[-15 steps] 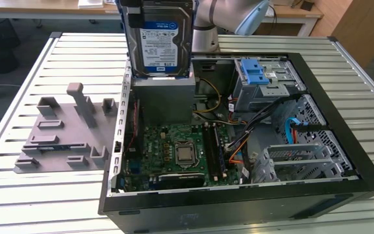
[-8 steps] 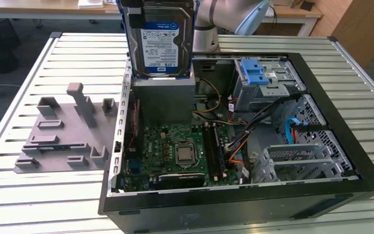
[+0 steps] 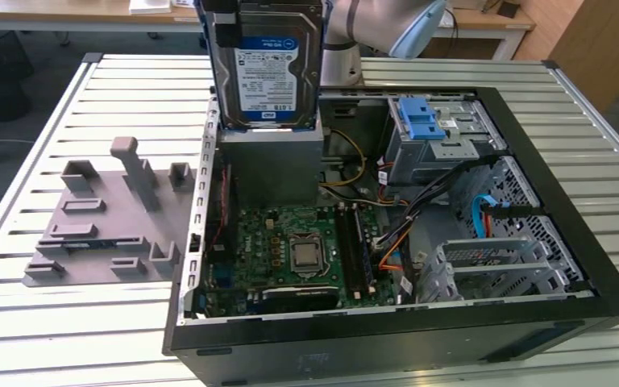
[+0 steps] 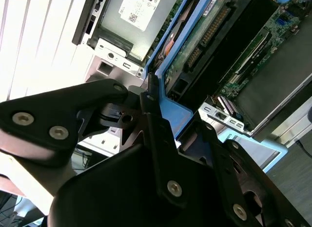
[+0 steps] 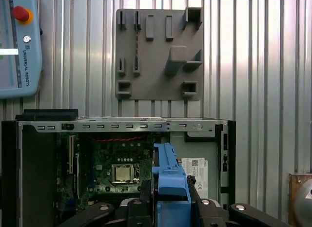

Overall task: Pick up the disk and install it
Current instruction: 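Pick up the disk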

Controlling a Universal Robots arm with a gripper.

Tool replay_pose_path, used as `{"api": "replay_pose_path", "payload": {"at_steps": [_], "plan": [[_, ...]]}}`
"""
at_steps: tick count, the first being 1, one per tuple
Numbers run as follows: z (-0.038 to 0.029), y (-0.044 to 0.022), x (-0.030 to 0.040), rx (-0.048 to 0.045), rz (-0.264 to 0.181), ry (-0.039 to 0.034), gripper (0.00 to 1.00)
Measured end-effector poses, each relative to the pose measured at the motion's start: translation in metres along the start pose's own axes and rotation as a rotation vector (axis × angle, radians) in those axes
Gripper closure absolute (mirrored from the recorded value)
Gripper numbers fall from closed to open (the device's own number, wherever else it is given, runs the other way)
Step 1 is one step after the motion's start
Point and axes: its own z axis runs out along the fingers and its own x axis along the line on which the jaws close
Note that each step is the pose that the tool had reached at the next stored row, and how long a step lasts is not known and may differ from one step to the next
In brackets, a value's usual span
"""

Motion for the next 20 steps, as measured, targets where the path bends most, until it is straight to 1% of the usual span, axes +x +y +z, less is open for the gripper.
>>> {"api": "replay_pose_path", "payload": {"at_steps": [20], "plan": [[0.0000,-0.0037,0.0022,0.0001,0.000,0.0000,0.64]]}}
